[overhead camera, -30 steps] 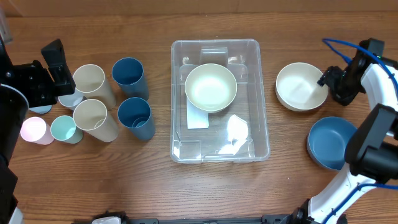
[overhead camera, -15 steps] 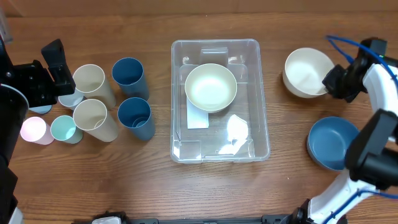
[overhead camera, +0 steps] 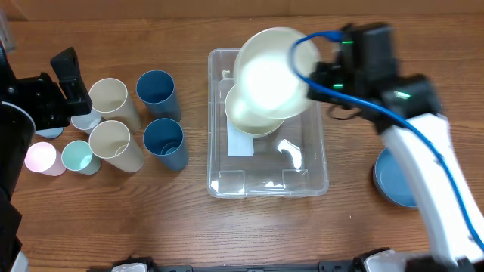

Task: Pack container
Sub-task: 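Grasp the second cream bowl and stack it into the first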

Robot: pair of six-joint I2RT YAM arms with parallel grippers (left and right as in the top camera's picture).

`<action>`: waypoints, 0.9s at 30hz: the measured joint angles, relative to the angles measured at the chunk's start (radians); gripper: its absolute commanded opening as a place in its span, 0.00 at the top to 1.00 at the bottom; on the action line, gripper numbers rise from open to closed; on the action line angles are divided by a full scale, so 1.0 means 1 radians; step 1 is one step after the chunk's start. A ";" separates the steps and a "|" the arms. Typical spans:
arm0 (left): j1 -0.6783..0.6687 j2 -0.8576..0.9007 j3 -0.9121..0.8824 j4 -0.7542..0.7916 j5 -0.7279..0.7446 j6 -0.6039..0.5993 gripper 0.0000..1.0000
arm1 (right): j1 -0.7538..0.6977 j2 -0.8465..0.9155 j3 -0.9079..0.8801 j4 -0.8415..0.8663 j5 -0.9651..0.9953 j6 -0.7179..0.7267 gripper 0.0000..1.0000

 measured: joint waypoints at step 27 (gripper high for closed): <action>0.000 0.000 0.000 0.000 0.000 0.000 0.00 | 0.072 0.332 -0.051 -0.087 0.001 0.062 0.71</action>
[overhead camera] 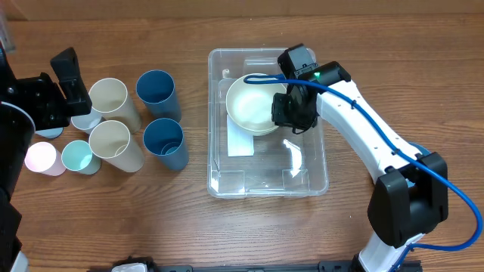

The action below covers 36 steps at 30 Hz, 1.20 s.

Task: Pack container
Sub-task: 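Grasp the second cream bowl and stack it into the first, then move the right gripper to the blue bowl and grasp its rim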

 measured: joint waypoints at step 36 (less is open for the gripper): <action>0.000 0.000 0.000 0.000 0.000 0.000 0.00 | -0.374 -0.683 -0.123 -0.122 0.313 0.192 0.25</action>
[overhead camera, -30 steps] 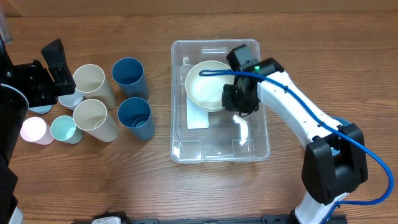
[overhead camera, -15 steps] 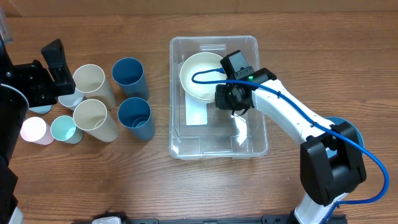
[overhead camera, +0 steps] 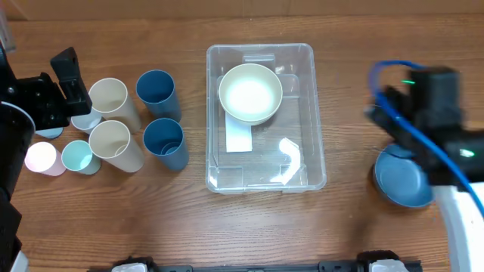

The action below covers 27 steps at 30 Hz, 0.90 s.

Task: Pack container
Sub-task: 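Move the right gripper to the blue bowl and grasp its rim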

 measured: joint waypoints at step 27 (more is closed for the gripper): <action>0.000 0.000 0.000 0.000 0.000 0.000 0.00 | -0.714 0.029 -0.768 0.360 -0.148 0.019 0.59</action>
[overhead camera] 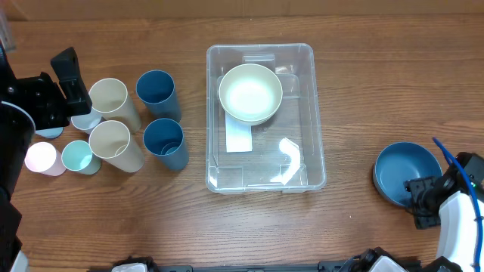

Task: Pack container
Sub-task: 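Move the right gripper to the blue bowl and grasp its rim, then lift the blue bowl and stack it onto the cream bowls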

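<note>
A clear plastic container (302,162) stands mid-table in the overhead view. Cream bowls (250,93) sit nested in its far left part. A blue bowl (404,170) rests on the table to the right of the container. My right gripper (421,202) is at the bowl's near right rim, its dark fingers spread and nothing between them. My left gripper (69,79) hangs at the far left, beside the cups; its jaws cannot be read from above.
Left of the container stand two cream cups (113,102), two dark blue cups (156,92), a pink cup (41,159) and a pale teal cup (78,157). A white label lies in the container floor. A blue cable trails from the right arm.
My right arm was high and blurred over the blue bowl. It is now low at the table's near right corner, by the bowl's rim. The whole bowl shows.
My right gripper held a cream bowl above the container, over another cream bowl. Then it was down in the container at the stacked bowls. Then it was out, empty, over the blue bowl on the right, and the container stood slightly shifted. Now it is at that bowl's rim.
</note>
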Robot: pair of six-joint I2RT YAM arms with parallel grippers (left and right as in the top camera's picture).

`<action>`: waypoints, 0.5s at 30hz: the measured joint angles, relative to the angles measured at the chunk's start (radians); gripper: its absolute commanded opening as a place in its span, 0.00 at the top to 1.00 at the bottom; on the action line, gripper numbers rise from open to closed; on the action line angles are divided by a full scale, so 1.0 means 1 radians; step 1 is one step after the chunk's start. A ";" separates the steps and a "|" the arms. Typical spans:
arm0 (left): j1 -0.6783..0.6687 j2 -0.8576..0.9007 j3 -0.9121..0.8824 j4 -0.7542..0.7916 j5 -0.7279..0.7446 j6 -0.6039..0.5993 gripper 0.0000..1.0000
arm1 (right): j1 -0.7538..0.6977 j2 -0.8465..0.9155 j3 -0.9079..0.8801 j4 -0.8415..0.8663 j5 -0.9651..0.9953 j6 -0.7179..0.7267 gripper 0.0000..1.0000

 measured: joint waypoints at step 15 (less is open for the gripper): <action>0.000 0.000 0.000 0.000 0.000 0.000 0.00 | 0.000 0.046 0.003 0.027 -0.074 -0.016 0.96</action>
